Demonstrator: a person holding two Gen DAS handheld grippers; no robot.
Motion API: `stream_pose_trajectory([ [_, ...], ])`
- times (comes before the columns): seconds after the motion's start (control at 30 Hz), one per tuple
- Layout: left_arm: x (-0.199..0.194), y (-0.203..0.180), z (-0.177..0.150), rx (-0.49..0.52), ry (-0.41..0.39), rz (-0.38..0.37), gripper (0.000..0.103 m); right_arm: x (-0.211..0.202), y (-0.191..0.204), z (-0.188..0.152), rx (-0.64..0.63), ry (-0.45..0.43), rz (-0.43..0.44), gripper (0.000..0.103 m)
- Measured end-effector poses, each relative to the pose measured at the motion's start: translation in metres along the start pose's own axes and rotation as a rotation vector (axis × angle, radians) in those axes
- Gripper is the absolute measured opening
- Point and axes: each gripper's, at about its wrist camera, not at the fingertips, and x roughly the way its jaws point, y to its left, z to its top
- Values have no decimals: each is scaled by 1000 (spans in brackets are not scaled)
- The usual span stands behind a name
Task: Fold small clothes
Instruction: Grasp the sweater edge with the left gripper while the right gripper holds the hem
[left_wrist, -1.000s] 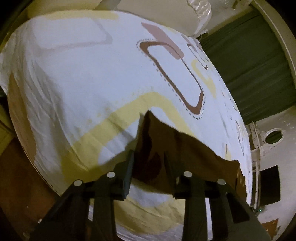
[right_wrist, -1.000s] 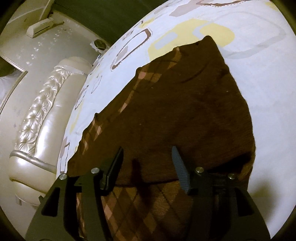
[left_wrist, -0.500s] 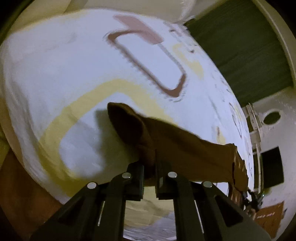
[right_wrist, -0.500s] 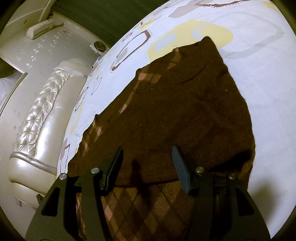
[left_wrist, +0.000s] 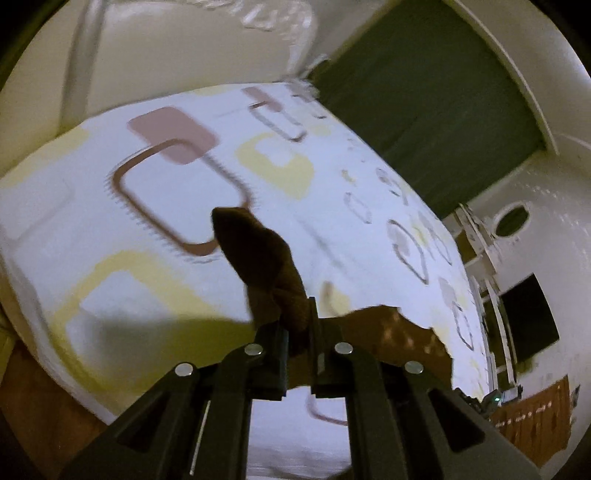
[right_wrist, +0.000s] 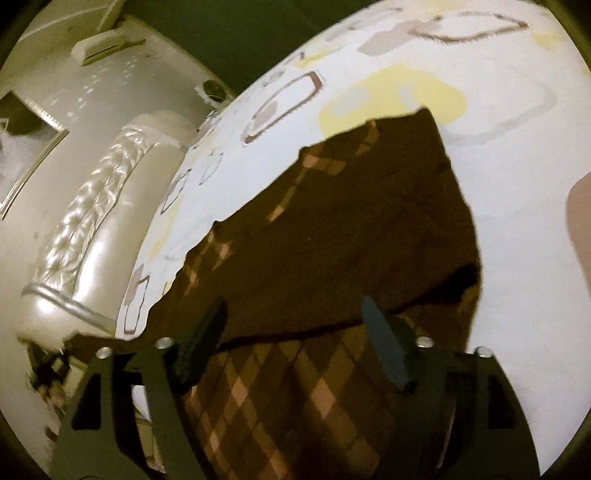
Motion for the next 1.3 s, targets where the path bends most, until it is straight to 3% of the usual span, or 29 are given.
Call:
stream_pose_trajectory([
  [0.3,22,-137,-18,141,39,-93,8,-46,-28,-8,13,-10,-33,90],
  [0.67,94,-283,-76,318,152,-153,8,-74,-73,-14,122,-45,-57,91],
  [0.97,164,-369,-136,422,241,-136,8,-81,-78,-7,157,-72,-16,91],
  [1.3,250,-417,-203,482,333,-67,7,-87,-97,-3,227,-88,9,92],
])
